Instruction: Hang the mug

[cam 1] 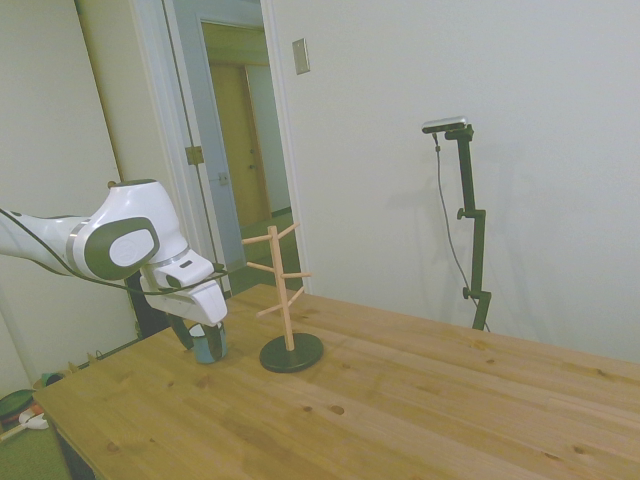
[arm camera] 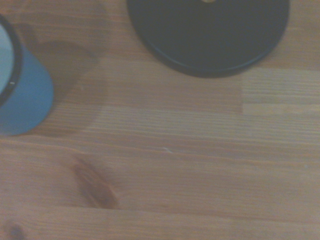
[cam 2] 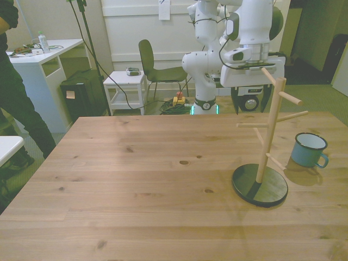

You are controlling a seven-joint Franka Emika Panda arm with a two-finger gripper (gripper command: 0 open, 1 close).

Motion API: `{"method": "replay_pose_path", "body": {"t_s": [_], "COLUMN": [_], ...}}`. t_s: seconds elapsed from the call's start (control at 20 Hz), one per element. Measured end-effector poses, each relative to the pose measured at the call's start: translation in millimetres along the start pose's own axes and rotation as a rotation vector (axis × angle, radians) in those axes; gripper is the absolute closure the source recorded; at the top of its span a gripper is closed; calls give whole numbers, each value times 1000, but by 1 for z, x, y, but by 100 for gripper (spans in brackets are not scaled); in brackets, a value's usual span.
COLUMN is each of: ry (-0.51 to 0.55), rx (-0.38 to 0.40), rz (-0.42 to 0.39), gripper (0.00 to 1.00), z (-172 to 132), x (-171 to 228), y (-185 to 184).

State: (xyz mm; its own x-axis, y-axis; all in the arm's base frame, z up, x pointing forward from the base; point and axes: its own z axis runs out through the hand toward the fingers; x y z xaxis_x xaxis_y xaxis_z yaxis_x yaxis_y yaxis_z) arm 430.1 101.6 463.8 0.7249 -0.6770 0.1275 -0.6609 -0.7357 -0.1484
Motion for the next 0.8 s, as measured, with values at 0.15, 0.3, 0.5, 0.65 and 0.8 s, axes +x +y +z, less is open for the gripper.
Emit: {"method": "replay_pose_path", "body": {"t_s": [0.15,0.3,0.5,0.65,0.8], "ry": [18,33,30,22,12], "rx": [6,9,-3,-23,-26], "rz": [-8,11,37,36,40], "gripper": [0,0,0,0,0], "z": [-7,-18,-19,-6,4], "x": [-13,-12,-9,-19,-29], "y": [-26,-52,-89,-116,-139]}}
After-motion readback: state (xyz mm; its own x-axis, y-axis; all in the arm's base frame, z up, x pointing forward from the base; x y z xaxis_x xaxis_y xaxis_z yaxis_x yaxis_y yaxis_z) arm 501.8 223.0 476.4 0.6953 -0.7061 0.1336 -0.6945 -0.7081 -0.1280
